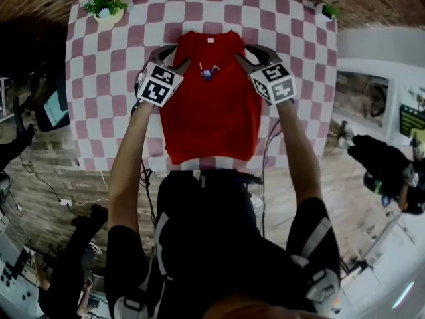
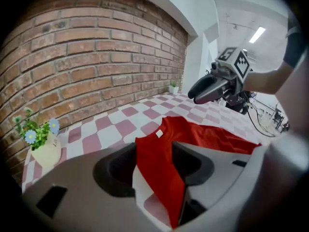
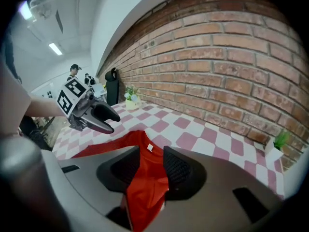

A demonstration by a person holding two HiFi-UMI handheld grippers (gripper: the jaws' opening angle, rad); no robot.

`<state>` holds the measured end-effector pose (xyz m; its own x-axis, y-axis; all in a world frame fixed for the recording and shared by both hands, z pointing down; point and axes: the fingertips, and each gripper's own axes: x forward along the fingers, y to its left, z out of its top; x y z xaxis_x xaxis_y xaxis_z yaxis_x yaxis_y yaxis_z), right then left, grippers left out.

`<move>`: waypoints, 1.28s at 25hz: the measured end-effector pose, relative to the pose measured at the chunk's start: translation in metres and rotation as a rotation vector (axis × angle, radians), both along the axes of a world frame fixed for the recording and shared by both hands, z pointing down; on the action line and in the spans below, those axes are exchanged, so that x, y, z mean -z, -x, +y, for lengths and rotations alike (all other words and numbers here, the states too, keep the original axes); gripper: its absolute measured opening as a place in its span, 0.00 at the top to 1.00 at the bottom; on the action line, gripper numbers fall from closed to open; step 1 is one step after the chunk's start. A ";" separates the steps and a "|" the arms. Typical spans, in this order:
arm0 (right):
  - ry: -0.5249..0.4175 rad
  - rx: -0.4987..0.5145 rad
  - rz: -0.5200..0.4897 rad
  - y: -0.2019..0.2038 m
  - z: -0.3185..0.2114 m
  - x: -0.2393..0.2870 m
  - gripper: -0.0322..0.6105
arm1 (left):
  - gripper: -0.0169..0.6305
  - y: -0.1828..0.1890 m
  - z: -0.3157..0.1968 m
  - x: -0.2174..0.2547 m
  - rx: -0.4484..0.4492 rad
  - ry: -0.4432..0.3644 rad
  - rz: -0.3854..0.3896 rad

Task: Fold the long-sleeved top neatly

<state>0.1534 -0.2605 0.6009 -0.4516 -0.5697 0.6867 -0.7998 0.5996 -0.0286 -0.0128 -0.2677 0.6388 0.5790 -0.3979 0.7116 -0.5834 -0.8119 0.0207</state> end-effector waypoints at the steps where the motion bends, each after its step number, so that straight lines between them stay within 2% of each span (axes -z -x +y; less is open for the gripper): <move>1: 0.013 0.018 0.011 -0.001 -0.008 -0.009 0.73 | 0.65 0.000 -0.005 -0.010 -0.011 0.009 -0.018; 6: 0.107 0.108 0.075 -0.009 -0.033 -0.054 0.72 | 0.65 -0.001 -0.024 -0.051 -0.073 0.072 -0.102; 12: 0.204 0.227 0.153 -0.015 -0.049 -0.094 0.67 | 0.64 -0.002 -0.058 -0.071 -0.139 0.078 -0.174; 18: 0.270 0.233 0.160 -0.023 -0.063 -0.121 0.67 | 0.64 -0.011 -0.065 -0.093 -0.249 0.133 -0.245; 22: 0.303 0.242 0.166 -0.023 -0.065 -0.132 0.67 | 0.65 -0.011 -0.064 -0.097 -0.282 0.160 -0.249; 27: 0.319 0.255 0.166 -0.025 -0.066 -0.132 0.69 | 0.75 -0.012 -0.058 -0.096 -0.322 0.183 -0.235; 30: 0.321 0.261 0.169 -0.026 -0.064 -0.132 0.74 | 0.78 -0.011 -0.056 -0.096 -0.341 0.190 -0.248; 32: 0.325 0.263 0.168 -0.027 -0.063 -0.132 0.78 | 0.86 -0.011 -0.054 -0.095 -0.362 0.185 -0.256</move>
